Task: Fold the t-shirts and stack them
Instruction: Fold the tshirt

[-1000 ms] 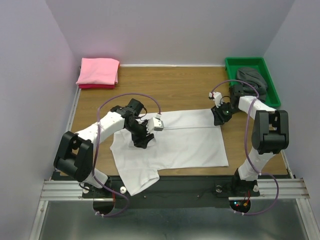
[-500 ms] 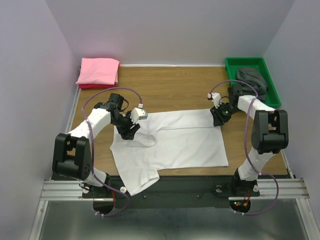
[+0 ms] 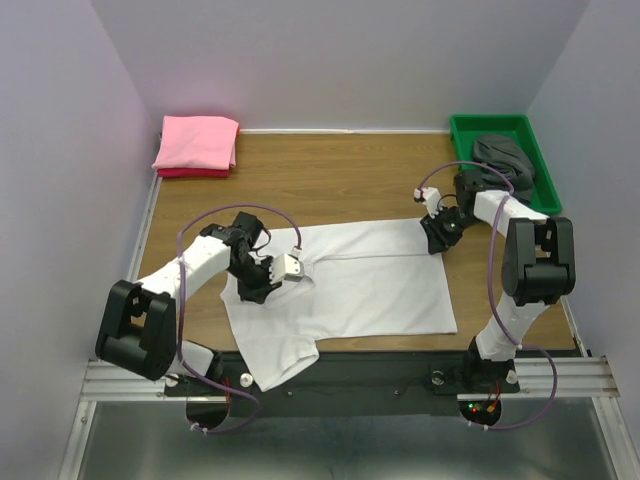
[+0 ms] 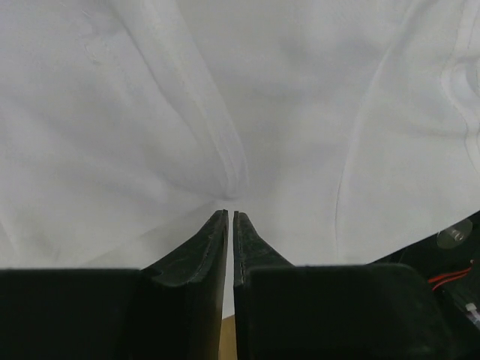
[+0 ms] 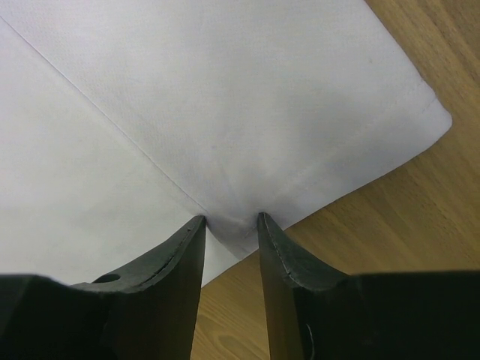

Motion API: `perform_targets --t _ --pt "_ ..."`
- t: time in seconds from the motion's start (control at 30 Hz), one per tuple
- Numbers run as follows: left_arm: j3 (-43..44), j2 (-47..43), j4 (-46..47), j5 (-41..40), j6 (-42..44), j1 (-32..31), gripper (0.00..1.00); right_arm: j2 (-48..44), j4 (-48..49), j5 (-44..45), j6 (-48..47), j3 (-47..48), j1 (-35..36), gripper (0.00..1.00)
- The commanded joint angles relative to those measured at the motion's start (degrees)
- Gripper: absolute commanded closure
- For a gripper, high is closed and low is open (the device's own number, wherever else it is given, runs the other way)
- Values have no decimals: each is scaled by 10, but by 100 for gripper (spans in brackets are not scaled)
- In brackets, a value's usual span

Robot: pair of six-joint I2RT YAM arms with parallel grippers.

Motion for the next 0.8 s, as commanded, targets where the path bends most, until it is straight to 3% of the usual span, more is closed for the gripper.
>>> perform_targets --t 0.0,0.07,0.1,0.17,0.27,0.33,0.4,0.57,0.77 --pt "-3 -41 -42 -46 43 -1 81 -3 -23 21 -10 28 3 60" --pt "3 -48 -41 -47 41 11 75 -6 -28 14 -5 33 3 59" --pt "7 -49 -39 -43 36 17 62 -7 -32 8 -4 35 3 58" --pt "19 -48 -24 -35 26 39 52 -11 -37 -8 5 44 2 58" --pt "49 -34 16 -25 -15 93 50 -8 -40 -16 14 61 3 58" --pt "78 1 58 -8 -47 163 50 -2 -40 -17 23 76 3 58" --pt "163 48 85 16 -95 226 50 13 -39 -10 43 107 3 59" --pt "249 137 105 53 -196 292 50 62 -36 -17 116 188 -26 60" --pt "239 186 127 125 -271 313 44 103 -35 -53 201 219 -66 54"
